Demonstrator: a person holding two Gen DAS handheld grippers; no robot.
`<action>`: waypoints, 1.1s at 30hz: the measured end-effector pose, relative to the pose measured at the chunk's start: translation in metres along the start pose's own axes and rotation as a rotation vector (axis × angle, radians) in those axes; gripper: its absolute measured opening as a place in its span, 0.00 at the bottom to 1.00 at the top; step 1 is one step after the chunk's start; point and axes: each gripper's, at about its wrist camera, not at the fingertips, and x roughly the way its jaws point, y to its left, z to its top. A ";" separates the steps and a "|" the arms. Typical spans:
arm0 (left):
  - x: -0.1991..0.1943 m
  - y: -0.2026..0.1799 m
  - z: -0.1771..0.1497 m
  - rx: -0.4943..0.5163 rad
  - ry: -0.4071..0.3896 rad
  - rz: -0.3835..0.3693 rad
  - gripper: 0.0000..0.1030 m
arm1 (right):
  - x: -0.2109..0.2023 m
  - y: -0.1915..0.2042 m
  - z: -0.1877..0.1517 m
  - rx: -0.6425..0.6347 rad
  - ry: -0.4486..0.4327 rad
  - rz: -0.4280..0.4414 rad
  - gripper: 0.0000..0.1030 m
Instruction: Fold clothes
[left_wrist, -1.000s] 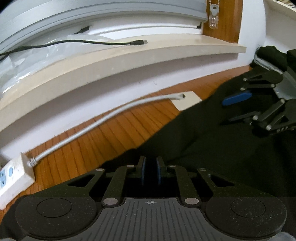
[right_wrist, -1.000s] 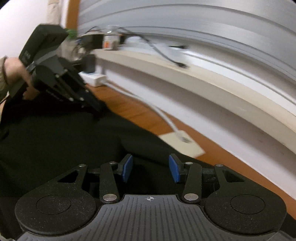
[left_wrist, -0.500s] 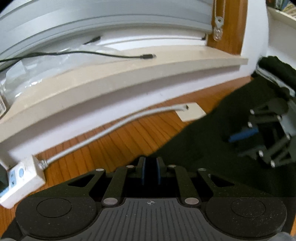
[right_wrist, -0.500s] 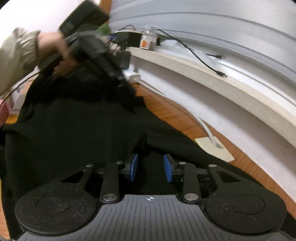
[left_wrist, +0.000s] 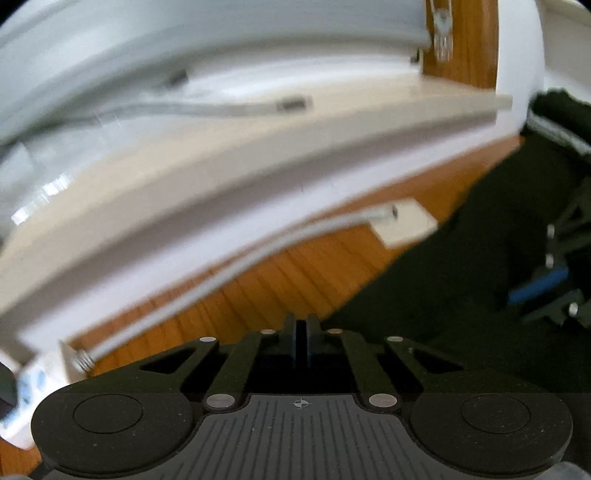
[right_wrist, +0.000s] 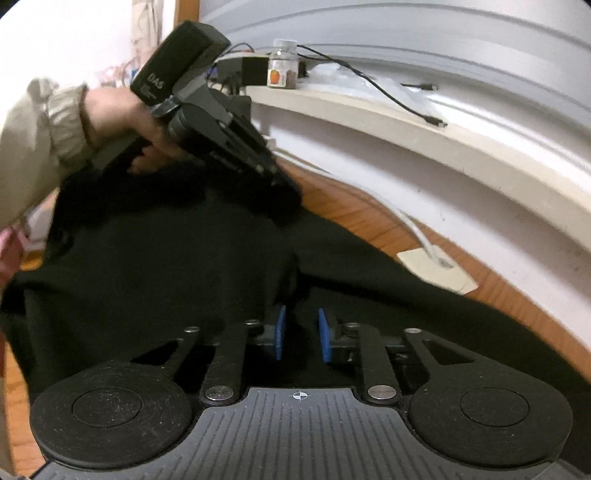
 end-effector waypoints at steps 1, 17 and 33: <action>-0.004 0.003 0.001 -0.016 -0.024 0.003 0.04 | -0.001 0.001 -0.001 -0.003 -0.004 0.000 0.19; 0.012 -0.001 0.014 -0.052 -0.042 -0.053 0.42 | -0.005 -0.001 -0.001 0.011 -0.015 -0.007 0.19; 0.039 -0.030 0.020 -0.047 -0.046 -0.117 0.05 | -0.005 0.000 -0.002 0.005 -0.017 -0.027 0.19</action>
